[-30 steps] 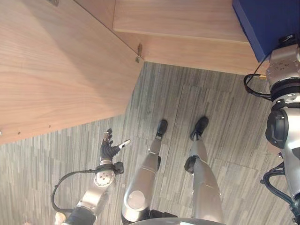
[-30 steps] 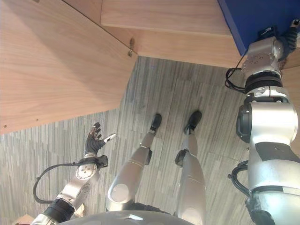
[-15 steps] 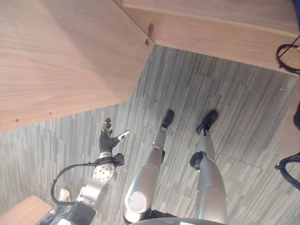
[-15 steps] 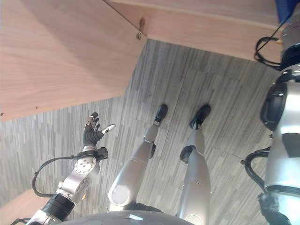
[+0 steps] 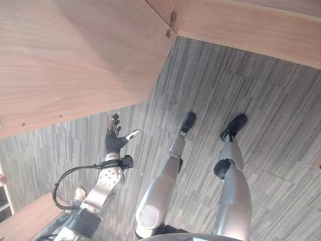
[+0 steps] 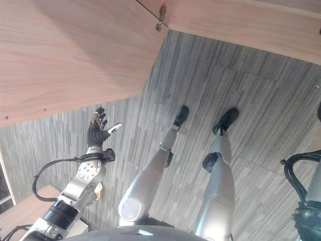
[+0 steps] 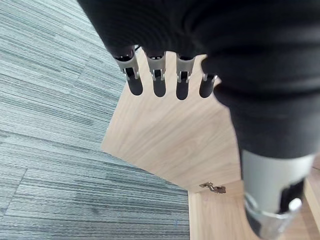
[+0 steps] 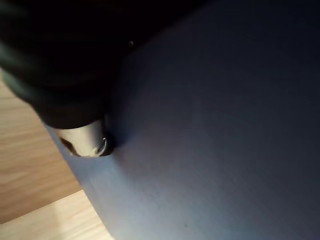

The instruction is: Put the empty folder in the office cabinet

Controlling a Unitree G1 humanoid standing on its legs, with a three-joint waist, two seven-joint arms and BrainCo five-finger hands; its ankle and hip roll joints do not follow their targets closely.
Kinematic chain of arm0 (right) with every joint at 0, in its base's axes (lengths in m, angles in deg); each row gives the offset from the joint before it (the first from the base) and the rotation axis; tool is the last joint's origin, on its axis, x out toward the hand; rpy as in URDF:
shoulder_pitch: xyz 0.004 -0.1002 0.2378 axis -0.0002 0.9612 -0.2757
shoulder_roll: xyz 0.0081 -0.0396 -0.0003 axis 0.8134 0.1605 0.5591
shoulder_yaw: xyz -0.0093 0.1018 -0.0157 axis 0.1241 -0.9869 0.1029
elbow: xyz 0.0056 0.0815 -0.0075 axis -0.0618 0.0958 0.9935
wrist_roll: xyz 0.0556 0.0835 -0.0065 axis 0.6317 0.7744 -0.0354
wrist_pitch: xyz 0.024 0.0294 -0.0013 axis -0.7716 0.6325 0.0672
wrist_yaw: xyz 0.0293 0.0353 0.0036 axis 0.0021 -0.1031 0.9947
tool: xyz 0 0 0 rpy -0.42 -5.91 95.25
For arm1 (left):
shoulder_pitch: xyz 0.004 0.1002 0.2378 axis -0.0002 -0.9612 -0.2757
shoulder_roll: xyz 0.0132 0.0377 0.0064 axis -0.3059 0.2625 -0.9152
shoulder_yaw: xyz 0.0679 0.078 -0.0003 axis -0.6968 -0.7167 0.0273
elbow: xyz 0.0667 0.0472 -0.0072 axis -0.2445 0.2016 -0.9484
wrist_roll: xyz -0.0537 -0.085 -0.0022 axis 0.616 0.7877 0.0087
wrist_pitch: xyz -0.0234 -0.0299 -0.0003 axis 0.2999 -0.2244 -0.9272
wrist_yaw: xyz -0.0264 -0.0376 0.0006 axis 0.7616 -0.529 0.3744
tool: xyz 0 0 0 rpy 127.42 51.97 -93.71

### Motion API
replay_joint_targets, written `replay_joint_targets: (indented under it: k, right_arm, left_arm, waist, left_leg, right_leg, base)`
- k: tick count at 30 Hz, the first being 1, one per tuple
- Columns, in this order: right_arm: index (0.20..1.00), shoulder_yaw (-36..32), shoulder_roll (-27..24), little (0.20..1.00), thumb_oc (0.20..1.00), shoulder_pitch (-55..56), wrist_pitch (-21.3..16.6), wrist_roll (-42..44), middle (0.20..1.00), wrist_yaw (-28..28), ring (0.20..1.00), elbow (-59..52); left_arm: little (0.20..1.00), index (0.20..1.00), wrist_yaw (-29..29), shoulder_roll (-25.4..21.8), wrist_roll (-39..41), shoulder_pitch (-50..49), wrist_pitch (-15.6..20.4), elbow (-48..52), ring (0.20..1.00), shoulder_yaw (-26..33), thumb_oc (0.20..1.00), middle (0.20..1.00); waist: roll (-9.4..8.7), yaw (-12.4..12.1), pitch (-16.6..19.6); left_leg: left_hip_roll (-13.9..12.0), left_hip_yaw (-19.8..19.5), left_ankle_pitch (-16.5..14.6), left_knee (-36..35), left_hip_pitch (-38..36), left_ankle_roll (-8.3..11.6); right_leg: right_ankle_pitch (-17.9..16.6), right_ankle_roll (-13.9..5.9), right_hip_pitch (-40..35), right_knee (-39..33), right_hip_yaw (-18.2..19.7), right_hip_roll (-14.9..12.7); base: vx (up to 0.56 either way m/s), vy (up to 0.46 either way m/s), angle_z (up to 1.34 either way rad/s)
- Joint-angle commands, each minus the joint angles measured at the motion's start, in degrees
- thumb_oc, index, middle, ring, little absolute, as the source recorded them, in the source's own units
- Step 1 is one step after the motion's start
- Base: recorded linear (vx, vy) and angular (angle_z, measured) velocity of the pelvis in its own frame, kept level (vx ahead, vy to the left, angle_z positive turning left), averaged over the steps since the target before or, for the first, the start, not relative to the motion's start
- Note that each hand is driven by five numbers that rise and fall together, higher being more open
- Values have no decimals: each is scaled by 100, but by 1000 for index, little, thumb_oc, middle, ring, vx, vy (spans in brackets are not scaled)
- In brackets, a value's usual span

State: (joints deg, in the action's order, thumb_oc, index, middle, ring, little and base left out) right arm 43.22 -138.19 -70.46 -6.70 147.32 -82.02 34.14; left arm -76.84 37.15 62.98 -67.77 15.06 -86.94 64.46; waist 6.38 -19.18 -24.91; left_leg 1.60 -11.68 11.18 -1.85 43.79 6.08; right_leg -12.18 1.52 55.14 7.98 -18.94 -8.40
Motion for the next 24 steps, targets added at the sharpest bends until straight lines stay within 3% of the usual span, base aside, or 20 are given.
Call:
replay_joint_targets:
  k: [1, 6, 18, 19, 24]
  right_arm:
    - [200, 942, -250, 200, 200, 340, -313, -304, 200, -82, 200, -270]
    - [200, 798, -273, 200, 200, 347, -414, -317, 200, -320, 200, -368]
    - [200, 999, -172, 200, 200, 246, -159, 28, 200, 176, 200, -72]
    - [1000, 1002, -158, 1000, 1000, 267, -88, 41, 1000, 276, 1000, -60]
    - [1000, 1176, -57, 1000, 1000, 228, 273, 244, 1000, 635, 1000, 337]
  left_arm:
    - [1000, 1000, -116, -339, 269, -240, 212, 316, 1000, -239, 1000, 1000]
    - [1000, 1000, -185, -329, 253, -191, 203, 360, 1000, -231, 1000, 1000]
    - [1000, 1000, -156, -338, 439, -301, 257, 545, 1000, -27, 1000, 1000]
    - [1000, 1000, -132, -330, 457, -328, 248, 563, 1000, -15, 1000, 1000]
    - [1000, 1000, -79, -400, 537, -323, 265, 603, 1000, 68, 1000, 1000]
  waist:
    - [187, 68, 704]
    - [233, 79, 737]
    - [247, 152, 690]
    - [242, 164, 680]
    - [193, 210, 634]
  left_leg:
    - [-517, -15, -897, -315, -660, 366]
    - [-509, -18, -901, -315, -592, 389]
    - [-453, 7, -951, -315, -661, 419]
    - [-452, 4, -965, -315, -677, 420]
    - [-480, 20, -990, -315, -748, 426]
  right_leg:
    - [1515, -930, 213, 1050, 292, -276]
    - [1542, -955, 334, 1100, 309, -259]
    - [1555, -955, 389, 1247, 366, -279]
    - [1557, -950, 372, 1247, 371, -280]
    - [1530, -946, 280, 1196, 371, -269]
  base:
    - [0, 0, 0]
    - [0, 0, 0]
    - [0, 3, 1]
    - [0, 0, 0]
    - [0, 0, 0]
